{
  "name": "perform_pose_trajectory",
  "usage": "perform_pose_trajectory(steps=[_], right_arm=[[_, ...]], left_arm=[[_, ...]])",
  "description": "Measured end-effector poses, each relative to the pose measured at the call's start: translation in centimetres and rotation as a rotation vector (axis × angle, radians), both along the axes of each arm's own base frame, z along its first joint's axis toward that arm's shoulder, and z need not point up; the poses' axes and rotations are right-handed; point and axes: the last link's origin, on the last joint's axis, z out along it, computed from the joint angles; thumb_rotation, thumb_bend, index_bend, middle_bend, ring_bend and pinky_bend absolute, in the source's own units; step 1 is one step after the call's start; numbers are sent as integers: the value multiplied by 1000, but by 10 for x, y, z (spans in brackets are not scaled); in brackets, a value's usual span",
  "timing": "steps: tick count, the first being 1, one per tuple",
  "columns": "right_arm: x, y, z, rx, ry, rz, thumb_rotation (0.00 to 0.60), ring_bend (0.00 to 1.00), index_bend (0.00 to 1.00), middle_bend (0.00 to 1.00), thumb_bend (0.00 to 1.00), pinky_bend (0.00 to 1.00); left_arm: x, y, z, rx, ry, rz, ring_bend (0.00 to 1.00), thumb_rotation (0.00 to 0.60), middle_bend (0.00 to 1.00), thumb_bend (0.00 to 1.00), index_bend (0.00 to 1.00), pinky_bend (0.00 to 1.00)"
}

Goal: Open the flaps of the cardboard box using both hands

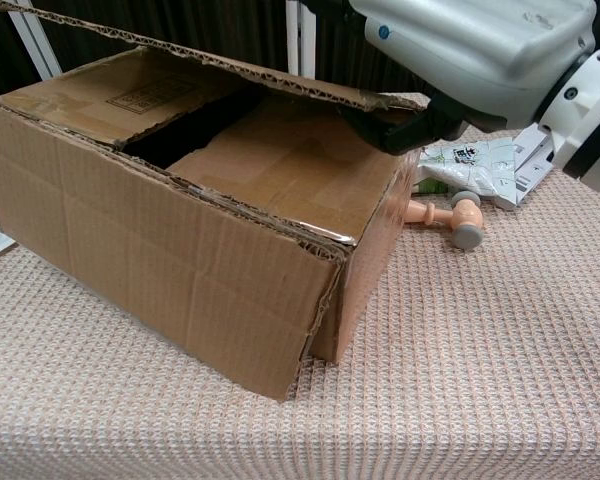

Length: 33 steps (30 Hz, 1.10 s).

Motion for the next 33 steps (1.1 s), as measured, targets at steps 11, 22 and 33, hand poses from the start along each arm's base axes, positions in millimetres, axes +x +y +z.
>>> perform_pose_trajectory(steps=[11, 22, 33], right_arm=[[-13, -41, 18, -125, -11, -86, 600, 0, 0, 0, 384, 0], [-27, -73, 34, -113, -160, -187, 600, 0, 0, 0, 252, 0], [-47, -98, 57, -60, -406, -229, 600, 0, 0, 0, 217, 0]], left_arm=[[1, 3, -2, 5, 2, -11, 92, 600, 33, 0, 23, 205], [8, 8, -6, -1, 33, -33, 92, 600, 33, 0, 23, 205], [17, 18, -12, -16, 99, -51, 92, 600, 23, 0, 23, 205]])
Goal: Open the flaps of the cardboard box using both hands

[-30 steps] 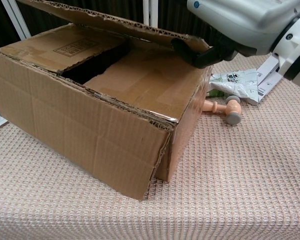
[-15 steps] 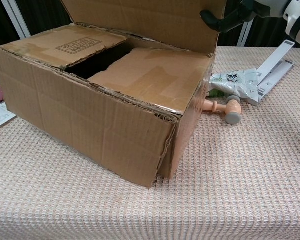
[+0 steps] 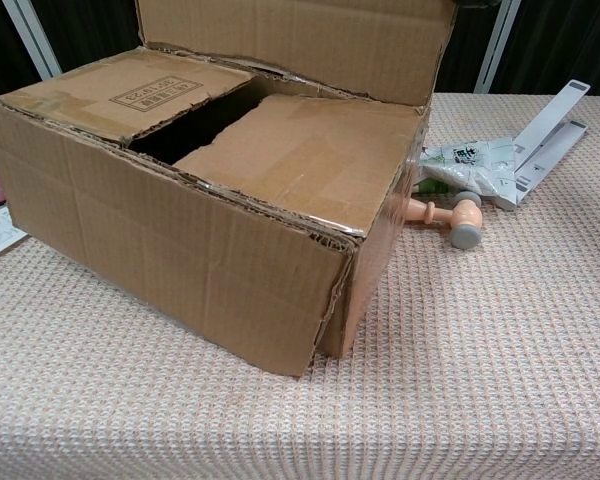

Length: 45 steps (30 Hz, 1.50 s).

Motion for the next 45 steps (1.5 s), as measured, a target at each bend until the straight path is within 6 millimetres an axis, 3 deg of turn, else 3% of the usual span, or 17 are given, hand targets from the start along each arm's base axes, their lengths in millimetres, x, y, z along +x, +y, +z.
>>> perform_pose_trajectory(steps=[9, 15, 23, 30, 33, 36, 39, 41, 45], right_arm=[[-29, -28, 17, -3, -143, -94, 600, 0, 0, 0, 236, 0], [-33, -26, 25, 24, -215, -55, 600, 0, 0, 0, 248, 0], [-9, 3, 37, 60, -182, 110, 600, 0, 0, 0, 274, 0], [13, 21, 35, 58, 42, 163, 600, 0, 0, 0, 172, 0], [25, 29, 25, 93, 197, 175, 600, 0, 0, 4, 297, 0], [38, 36, 8, 172, 332, 193, 600, 39, 20, 125, 491, 59], [52, 42, -10, 278, 404, 211, 600, 225, 221, 249, 614, 249], [65, 45, -20, 340, 421, 234, 600, 240, 300, 309, 628, 245], [83, 50, -32, 394, 430, 291, 600, 226, 354, 366, 622, 225]], left_arm=[[8, 7, 0, -13, 19, 10, 92, 600, 23, 0, 23, 205], [12, 11, -1, -17, 0, 7, 92, 600, 23, 0, 23, 206], [16, 14, 0, -12, -25, -8, 93, 600, 23, 0, 23, 205], [15, 9, 3, 4, -51, -14, 93, 600, 23, 0, 23, 206], [13, 6, 3, 6, -62, -14, 93, 600, 23, 0, 23, 205], [11, 3, 4, 9, -73, -14, 93, 600, 23, 0, 23, 206], [10, 1, 6, 16, -88, -14, 93, 600, 23, 0, 23, 206], [9, -1, 7, 20, -98, -13, 93, 600, 23, 0, 23, 206], [6, -4, 11, 27, -130, -5, 92, 600, 23, 0, 23, 207]])
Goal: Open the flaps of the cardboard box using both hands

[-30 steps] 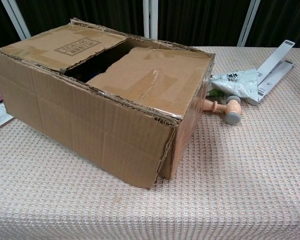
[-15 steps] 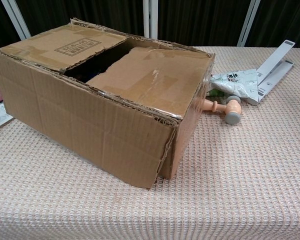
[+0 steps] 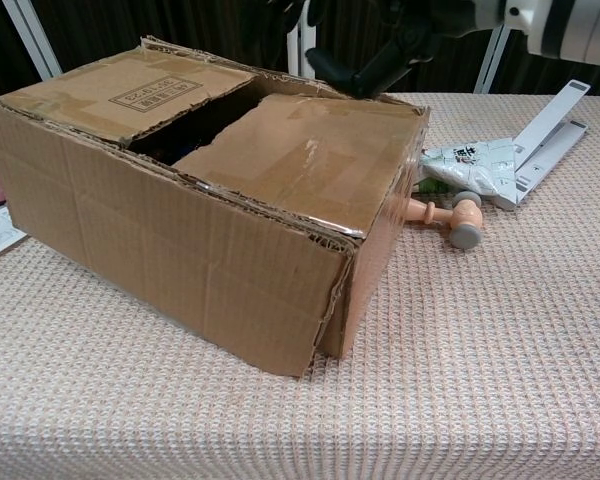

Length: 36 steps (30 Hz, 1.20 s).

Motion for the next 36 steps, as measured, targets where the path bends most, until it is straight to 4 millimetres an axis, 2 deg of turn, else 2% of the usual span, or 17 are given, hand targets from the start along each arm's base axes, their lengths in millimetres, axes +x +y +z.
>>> perform_pose_trajectory(steps=[12, 18, 23, 36], right_arm=[[13, -3, -27, 89, 98, -46, 600, 91, 205, 224, 587, 79], [21, -5, -42, 117, 119, -66, 600, 50, 152, 187, 548, 61], [28, -9, -52, 121, 134, -69, 600, 45, 105, 181, 584, 55], [38, -22, -69, 111, 174, -84, 600, 61, 121, 186, 722, 56]], left_arm=[[-12, -3, 4, 10, -25, 16, 93, 600, 23, 0, 23, 207], [-16, -2, 8, 15, -30, 21, 93, 600, 23, 0, 23, 207], [-18, -2, 10, 17, -34, 23, 92, 600, 23, 0, 23, 207], [-21, -2, 15, 23, -31, 32, 92, 600, 23, 0, 23, 207]])
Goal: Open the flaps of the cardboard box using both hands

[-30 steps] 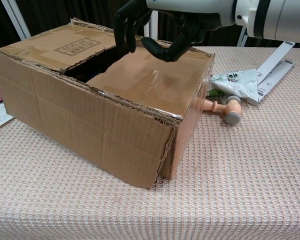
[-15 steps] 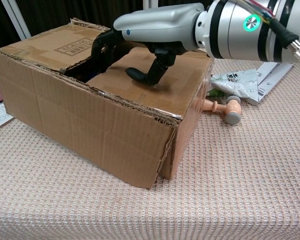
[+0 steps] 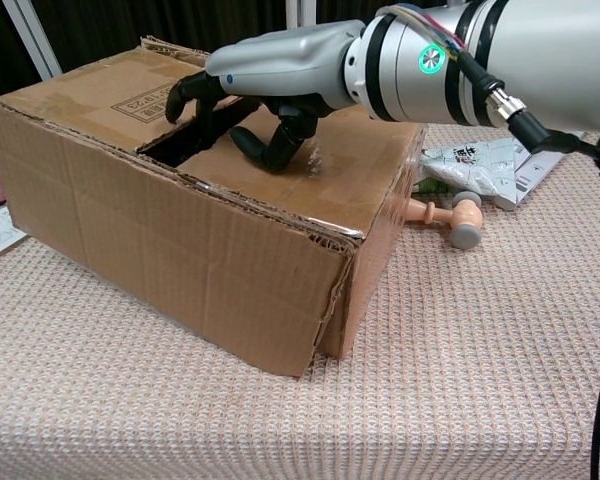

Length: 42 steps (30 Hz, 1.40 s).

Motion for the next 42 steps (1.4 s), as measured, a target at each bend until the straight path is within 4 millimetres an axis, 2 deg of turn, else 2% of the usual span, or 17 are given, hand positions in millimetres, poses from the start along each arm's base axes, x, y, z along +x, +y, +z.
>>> perform_pose_trajectory(steps=[9, 24, 27, 35, 42], right_arm=[[-2, -4, -4, -6, 9, -18, 600, 107, 278, 256, 693, 60], [1, -10, -10, 1, 32, -16, 600, 102, 290, 268, 682, 48], [1, -12, -12, -1, 47, -20, 600, 104, 318, 284, 684, 29], [3, -15, -14, -16, 64, -24, 600, 99, 476, 343, 693, 0], [6, -16, -10, -17, 49, -34, 600, 105, 625, 451, 717, 0]], left_arm=[[-2, 0, 2, -3, -2, 7, 93, 600, 23, 0, 23, 209], [-2, 0, 2, -10, -4, 14, 93, 600, 23, 0, 23, 211], [-2, 0, 4, -8, -5, 16, 93, 600, 23, 0, 23, 211], [-3, -1, 5, -9, -12, 22, 93, 600, 23, 0, 23, 211], [-4, 1, 6, -9, -20, 21, 93, 600, 23, 0, 23, 222]])
